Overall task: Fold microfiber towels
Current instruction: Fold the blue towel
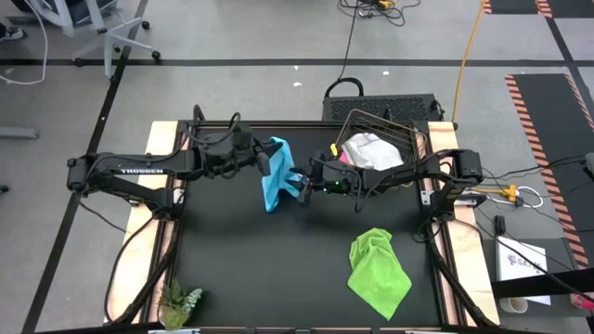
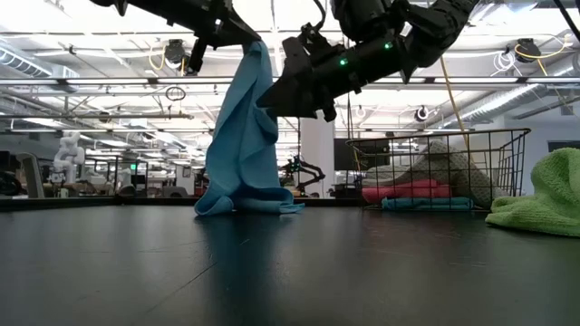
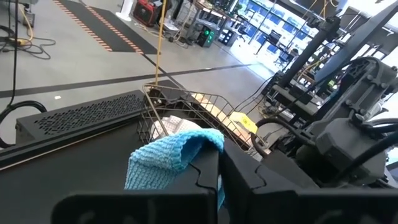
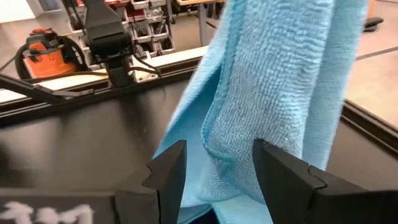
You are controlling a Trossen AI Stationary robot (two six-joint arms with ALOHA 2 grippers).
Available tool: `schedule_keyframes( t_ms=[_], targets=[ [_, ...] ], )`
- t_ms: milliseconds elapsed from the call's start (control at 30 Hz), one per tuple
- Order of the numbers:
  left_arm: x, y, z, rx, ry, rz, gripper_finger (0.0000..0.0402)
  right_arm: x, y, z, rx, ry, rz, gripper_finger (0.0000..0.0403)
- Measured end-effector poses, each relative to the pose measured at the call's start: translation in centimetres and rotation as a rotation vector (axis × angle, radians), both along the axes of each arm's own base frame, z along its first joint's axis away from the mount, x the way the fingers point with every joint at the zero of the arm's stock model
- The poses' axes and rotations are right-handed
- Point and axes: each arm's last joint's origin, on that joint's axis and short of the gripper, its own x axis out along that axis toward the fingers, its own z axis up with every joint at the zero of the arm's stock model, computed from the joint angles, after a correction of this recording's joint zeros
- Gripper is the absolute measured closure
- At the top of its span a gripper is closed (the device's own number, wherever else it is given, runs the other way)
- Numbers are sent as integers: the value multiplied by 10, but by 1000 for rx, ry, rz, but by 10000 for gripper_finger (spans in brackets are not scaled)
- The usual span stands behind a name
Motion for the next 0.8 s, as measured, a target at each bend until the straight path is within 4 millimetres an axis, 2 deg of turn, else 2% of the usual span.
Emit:
schedule_keyframes(
  t_ms=[233, 533, 800],
  targets=[
    [0, 0, 0, -3, -1, 0, 391, 0, 3, 0, 32, -10, 1, 229],
    [0, 0, 0, -5, -4, -9, 391, 8, 5, -14, 51, -28, 29, 229],
    [0, -1, 0, -7, -4, -19, 397, 8, 2, -14, 45, -30, -6, 231]
  ],
)
